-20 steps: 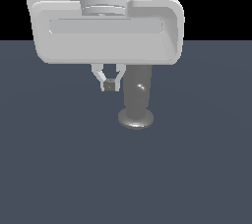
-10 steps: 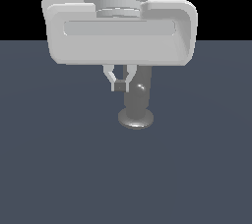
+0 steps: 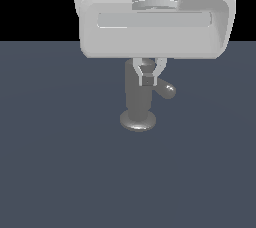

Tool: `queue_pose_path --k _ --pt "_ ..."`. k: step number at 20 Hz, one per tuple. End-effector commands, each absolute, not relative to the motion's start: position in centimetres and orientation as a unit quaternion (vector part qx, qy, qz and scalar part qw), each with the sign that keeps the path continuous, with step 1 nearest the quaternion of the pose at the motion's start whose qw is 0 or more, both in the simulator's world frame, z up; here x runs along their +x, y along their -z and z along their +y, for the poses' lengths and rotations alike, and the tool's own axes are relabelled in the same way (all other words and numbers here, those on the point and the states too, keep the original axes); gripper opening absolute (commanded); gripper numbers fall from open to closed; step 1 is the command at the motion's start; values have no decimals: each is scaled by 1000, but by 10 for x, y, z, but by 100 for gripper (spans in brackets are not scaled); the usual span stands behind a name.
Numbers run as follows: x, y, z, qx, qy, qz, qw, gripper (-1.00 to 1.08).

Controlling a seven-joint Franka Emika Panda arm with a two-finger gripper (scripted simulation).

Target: Turn on the faucet by rotating a designated handle.

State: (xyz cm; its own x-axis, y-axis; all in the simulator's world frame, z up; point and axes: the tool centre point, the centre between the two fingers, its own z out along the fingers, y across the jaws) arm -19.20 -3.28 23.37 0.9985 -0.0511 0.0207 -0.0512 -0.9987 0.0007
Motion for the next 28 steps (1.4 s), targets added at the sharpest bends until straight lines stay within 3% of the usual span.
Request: queue_pose_path --k 1,21,22,28 --pt "-193 -223 -51 999 0 -32 0 -100" --pt "-183 -222 -140 999 0 -32 0 -100" --pt "-166 -242 -127 1000 -26 -16 7 -100" --pt "-152 -240 -141 1000 -23 -18 6 -100"
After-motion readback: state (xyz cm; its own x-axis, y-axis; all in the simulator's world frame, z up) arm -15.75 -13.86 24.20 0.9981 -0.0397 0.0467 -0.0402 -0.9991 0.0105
